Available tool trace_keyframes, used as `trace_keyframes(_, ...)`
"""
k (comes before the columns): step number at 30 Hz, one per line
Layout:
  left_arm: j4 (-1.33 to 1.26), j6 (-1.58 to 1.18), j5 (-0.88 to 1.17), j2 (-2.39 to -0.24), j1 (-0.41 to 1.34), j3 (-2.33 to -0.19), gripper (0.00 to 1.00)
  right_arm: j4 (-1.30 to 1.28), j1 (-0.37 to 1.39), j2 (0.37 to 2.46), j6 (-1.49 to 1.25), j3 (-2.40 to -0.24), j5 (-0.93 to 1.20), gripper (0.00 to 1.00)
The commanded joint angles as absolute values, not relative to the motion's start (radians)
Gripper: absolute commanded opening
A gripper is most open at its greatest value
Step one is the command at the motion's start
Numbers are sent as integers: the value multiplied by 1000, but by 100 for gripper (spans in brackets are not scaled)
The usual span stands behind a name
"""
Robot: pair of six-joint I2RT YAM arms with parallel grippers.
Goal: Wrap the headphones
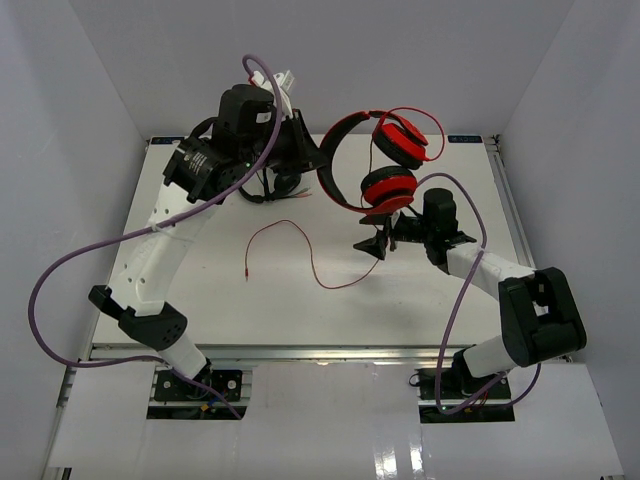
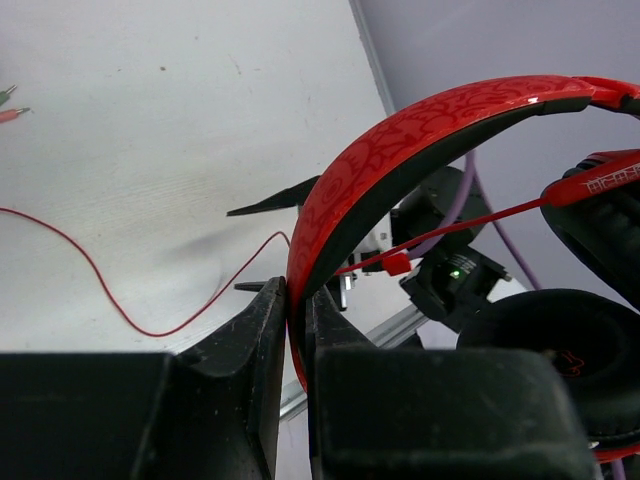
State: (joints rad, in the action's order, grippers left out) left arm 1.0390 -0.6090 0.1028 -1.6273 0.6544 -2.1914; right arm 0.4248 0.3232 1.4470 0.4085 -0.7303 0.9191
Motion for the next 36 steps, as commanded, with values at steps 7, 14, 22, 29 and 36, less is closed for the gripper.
trace_keyframes(7, 927, -724, 193, -1548, 649, -2250, 0, 680, 347, 1494, 193, -730, 937, 36)
trace_keyframes(14, 942, -619, 323, -1484, 649, -2201, 0, 583, 246, 1477, 172, -759, 779, 8)
trace_keyframes(22, 891, -455, 437, -1157, 648, -1698, 0, 449, 129, 1413, 156, -811, 552, 8)
trace_keyframes(29, 915, -341, 474, -977, 649, -1412, 0, 370, 101, 1397, 119, -880, 524, 8)
trace_keyframes(36, 1048, -182, 199, -1023, 649, -1240, 0, 283, 101, 1289, 103, -959, 558, 8)
